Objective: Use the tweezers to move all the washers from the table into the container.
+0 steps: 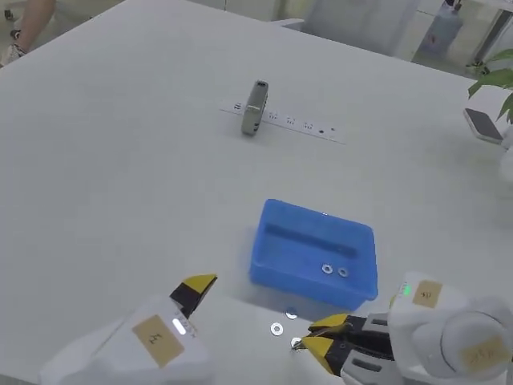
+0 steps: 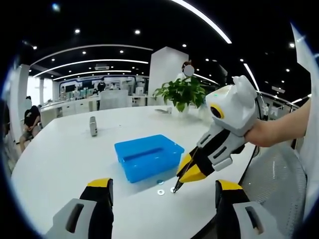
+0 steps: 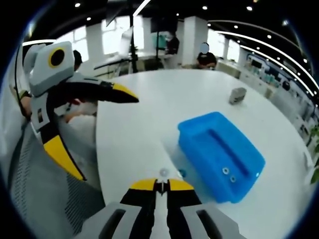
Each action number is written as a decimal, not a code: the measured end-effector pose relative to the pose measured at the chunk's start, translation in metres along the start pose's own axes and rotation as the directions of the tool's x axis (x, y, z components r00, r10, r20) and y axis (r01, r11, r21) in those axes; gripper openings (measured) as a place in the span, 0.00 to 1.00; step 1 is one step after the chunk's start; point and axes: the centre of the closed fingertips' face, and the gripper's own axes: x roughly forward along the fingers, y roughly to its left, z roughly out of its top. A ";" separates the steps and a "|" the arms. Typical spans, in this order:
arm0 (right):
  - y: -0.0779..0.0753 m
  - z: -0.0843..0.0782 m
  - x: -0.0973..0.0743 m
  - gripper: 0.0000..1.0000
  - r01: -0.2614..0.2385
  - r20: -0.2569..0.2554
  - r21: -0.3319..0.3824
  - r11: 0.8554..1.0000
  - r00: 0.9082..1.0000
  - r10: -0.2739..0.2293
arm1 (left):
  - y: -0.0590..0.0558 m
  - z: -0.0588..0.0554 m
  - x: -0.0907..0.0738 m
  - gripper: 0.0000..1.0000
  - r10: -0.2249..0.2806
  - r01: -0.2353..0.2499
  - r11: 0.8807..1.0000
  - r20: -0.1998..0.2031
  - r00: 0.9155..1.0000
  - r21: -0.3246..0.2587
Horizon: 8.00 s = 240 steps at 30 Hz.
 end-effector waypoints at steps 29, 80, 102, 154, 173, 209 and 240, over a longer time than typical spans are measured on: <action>0.001 0.002 0.005 0.02 -0.039 -0.114 -0.023 0.999 0.993 0.036 | -0.001 -0.004 0.000 0.84 -0.005 0.005 1.000 -0.019 1.000 0.013; -0.002 0.018 -0.004 0.03 -0.055 -0.004 0.028 0.998 0.998 0.055 | -0.007 -0.007 0.001 0.81 -0.018 0.022 0.995 -0.049 0.999 0.098; -0.090 0.075 -0.030 0.03 -0.033 0.191 0.309 0.951 0.981 -0.028 | 0.003 -0.003 -0.001 0.82 0.022 -0.020 0.997 -0.026 0.999 0.071; -0.053 0.070 -0.019 0.03 -0.121 0.048 0.134 0.984 0.992 0.116 | 0.003 -0.008 -0.001 0.82 0.016 -0.014 0.998 -0.042 0.999 0.061; -0.034 0.028 0.021 0.04 -0.126 -0.067 0.063 0.990 0.989 0.130 | 0.004 -0.008 -0.001 0.82 0.016 -0.014 0.998 -0.044 0.999 0.056; -0.032 0.020 0.027 0.03 -0.108 -0.125 -0.094 0.990 0.988 0.095 | 0.005 -0.009 -0.001 0.80 0.024 -0.021 0.998 -0.051 0.998 0.064; -0.055 0.085 -0.015 0.02 -0.141 0.103 0.102 0.985 0.986 0.130 | 0.004 -0.010 0.000 0.80 0.016 -0.012 0.998 -0.051 0.999 0.070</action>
